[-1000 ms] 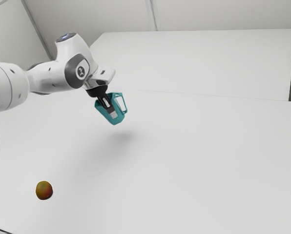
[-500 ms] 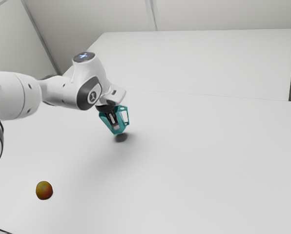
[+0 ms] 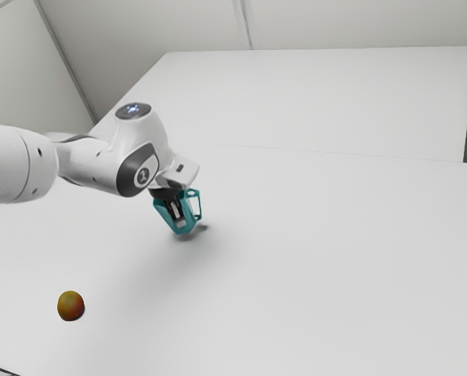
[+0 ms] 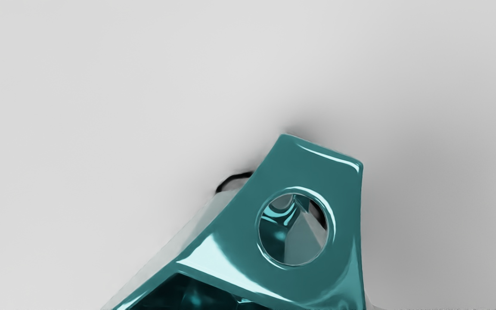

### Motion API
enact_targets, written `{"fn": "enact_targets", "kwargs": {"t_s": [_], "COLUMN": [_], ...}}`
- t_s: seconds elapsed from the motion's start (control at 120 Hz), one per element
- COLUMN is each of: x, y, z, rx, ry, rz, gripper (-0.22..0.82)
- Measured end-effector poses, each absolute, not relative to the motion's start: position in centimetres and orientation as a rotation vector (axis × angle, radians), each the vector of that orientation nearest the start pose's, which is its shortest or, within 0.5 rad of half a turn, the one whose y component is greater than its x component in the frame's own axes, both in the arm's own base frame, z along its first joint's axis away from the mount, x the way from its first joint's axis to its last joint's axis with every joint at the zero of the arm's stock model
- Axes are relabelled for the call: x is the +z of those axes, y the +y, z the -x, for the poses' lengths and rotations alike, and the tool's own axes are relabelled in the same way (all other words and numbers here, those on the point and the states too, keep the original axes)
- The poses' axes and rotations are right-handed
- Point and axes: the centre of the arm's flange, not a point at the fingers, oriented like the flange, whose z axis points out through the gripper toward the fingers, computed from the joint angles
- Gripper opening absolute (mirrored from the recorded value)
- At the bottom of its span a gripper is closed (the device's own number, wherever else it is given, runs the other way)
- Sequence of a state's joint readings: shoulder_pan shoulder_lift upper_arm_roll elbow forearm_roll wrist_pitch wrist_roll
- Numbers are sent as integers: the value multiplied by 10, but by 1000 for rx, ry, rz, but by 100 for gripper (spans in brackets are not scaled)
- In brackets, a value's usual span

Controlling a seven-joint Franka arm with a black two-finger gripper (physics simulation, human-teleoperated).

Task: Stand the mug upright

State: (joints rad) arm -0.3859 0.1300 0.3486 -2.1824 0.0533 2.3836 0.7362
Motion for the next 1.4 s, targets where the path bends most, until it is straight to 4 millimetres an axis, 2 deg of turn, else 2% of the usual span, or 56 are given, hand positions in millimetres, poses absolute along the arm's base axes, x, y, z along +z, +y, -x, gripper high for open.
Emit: {"fn": "enact_targets", "kwargs": {"t_s": [0.158, 0.5, 1.05, 1.233, 1.4], "x": [334, 329, 329, 337, 352], "y": [-29, -29, -29, -29, -29], "z": [-548, -544, -543, -543, -543], "rx": [-53, -45, -49, -69, -106], "ry": [1217, 1185, 1161, 1158, 1153], "rz": [2772, 2767, 2787, 2788, 2790], "gripper": [-18, -17, 11, 19, 24]}}
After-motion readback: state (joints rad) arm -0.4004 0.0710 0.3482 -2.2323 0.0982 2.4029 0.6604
